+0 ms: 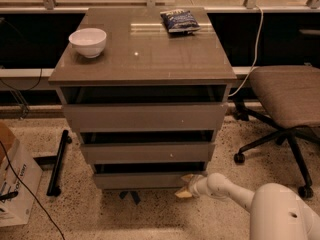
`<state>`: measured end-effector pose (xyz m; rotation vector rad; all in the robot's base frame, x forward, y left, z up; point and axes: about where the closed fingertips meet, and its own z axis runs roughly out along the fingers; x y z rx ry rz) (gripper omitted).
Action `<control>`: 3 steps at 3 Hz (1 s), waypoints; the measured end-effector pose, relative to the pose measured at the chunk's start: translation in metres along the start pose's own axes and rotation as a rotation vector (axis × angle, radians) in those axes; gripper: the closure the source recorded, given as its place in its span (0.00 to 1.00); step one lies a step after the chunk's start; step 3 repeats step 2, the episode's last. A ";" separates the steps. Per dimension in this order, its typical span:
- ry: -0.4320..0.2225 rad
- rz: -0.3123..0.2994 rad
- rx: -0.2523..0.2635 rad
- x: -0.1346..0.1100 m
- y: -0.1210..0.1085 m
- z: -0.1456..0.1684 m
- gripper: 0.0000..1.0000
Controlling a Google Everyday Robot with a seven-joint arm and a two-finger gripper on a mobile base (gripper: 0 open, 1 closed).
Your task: Close bottom drawer
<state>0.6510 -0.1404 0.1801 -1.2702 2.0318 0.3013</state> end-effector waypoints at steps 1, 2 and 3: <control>0.000 0.000 -0.001 0.000 0.001 0.001 0.00; 0.000 0.000 -0.001 0.000 0.002 0.001 0.00; 0.000 0.000 -0.001 0.000 0.002 0.001 0.00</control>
Offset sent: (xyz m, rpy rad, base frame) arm -0.0003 0.0010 -0.0005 0.0007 0.0008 0.0010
